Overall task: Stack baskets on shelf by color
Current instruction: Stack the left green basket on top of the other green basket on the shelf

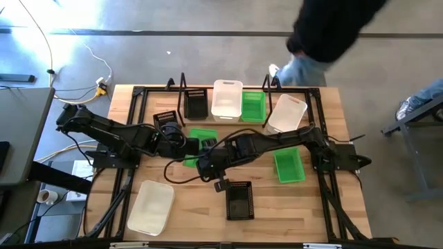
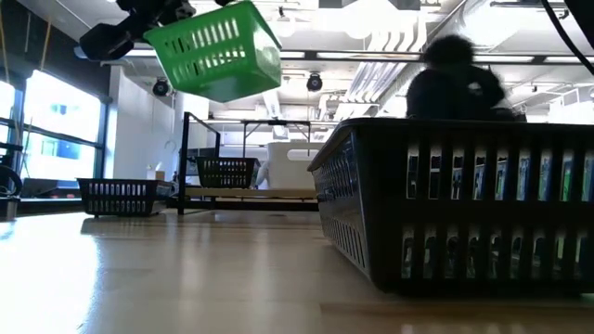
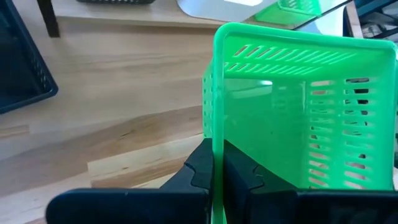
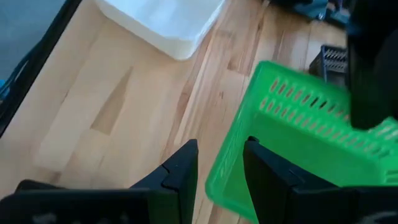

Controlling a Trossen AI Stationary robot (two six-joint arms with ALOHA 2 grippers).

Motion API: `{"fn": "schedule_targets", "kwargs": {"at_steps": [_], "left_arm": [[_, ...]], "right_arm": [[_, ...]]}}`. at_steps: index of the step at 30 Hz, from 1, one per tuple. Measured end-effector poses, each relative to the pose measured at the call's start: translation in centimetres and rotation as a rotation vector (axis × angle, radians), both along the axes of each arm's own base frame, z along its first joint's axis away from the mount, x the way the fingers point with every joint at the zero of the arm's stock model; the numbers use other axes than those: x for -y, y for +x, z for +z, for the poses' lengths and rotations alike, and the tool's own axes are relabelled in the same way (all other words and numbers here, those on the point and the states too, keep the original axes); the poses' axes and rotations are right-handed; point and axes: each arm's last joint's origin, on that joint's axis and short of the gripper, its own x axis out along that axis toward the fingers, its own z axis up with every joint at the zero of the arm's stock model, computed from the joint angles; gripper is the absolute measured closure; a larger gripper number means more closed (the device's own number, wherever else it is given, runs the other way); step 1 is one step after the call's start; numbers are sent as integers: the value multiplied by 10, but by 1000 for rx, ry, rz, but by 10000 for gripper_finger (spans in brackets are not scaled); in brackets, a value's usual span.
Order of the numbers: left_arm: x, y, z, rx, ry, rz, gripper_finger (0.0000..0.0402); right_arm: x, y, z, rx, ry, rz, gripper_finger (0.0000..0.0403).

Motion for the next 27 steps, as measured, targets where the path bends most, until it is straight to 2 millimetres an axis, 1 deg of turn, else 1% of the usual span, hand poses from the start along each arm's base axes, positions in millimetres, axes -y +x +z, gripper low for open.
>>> {"fn": "schedule_targets", "kwargs": {"at_steps": [2, 6, 10, 19, 23, 27], "left_arm": [[-1, 0, 0, 1, 0, 3, 399], [0, 2, 1, 19, 1, 0, 399], [-2, 4, 2, 36, 8, -6, 399], [-10, 6, 3, 24, 7, -38, 399], [-10, 6, 3, 17, 12, -42, 399], [-10, 5, 2, 4, 17, -47, 399]], "right_arm": [[1, 0, 0, -5, 13, -23, 288], [6, 0, -1, -10, -21, -60, 288], [10, -1, -2, -39, 3, -83, 288], [10, -2, -1, -46, 3, -86, 288], [10, -1, 4, -10, 24, -112, 288], [10, 0, 5, 2, 49, -108, 288]]}}
